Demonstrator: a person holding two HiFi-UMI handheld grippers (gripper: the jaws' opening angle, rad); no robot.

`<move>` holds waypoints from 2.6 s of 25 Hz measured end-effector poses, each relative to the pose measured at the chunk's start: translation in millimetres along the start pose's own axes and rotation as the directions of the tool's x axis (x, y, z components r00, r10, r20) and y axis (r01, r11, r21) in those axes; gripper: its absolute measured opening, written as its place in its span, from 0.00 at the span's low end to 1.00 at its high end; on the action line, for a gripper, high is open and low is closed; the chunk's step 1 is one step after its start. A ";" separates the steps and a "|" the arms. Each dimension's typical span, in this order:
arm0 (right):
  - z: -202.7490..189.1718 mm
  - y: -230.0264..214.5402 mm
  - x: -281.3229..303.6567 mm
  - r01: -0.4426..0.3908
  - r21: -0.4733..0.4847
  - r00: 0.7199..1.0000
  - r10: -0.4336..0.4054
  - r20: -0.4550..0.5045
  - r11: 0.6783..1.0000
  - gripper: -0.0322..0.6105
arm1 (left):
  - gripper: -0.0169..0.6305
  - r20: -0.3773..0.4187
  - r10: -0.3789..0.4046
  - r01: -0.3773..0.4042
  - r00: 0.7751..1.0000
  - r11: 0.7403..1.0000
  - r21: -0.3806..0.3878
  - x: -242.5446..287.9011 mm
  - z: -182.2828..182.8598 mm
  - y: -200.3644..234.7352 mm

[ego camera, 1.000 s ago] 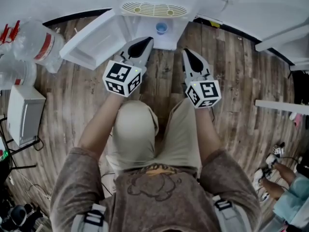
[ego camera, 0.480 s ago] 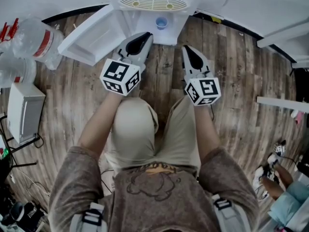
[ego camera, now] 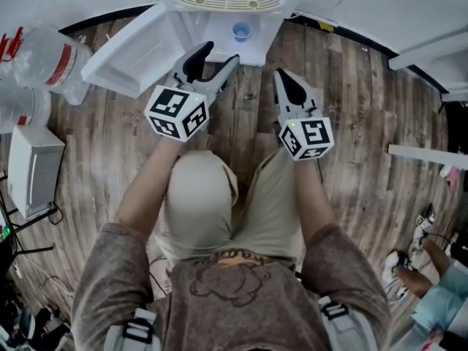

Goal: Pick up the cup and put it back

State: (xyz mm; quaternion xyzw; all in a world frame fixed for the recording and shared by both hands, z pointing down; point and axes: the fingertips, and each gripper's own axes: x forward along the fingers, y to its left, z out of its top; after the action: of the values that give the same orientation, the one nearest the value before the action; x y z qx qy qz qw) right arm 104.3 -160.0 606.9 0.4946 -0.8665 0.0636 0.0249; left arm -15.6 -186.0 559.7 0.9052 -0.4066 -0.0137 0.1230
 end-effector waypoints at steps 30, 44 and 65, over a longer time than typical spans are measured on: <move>-9.7 -10.8 -9.6 0.005 0.087 0.999 -0.010 0.052 0.996 0.05 | 0.62 -0.179 -0.007 0.002 0.984 1.000 -0.030 100.4 -170.9 94.1; -17.1 -12.1 -4.3 -0.017 0.143 0.999 0.011 0.041 0.990 0.05 | 0.62 -0.263 0.085 -0.069 0.961 0.995 0.068 176.2 -228.5 140.9; -26.1 -18.3 -9.9 0.025 0.116 1.000 -0.023 -0.017 0.993 0.05 | 0.61 -0.347 0.109 -0.068 0.931 0.989 0.128 226.5 -266.4 167.8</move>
State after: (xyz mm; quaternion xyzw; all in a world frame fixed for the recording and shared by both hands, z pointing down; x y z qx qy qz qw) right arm 124.6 -157.2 633.3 0.5051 -0.8550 0.1174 0.0037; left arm 46.3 -404.4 874.2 0.8792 -0.4183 0.1778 0.1428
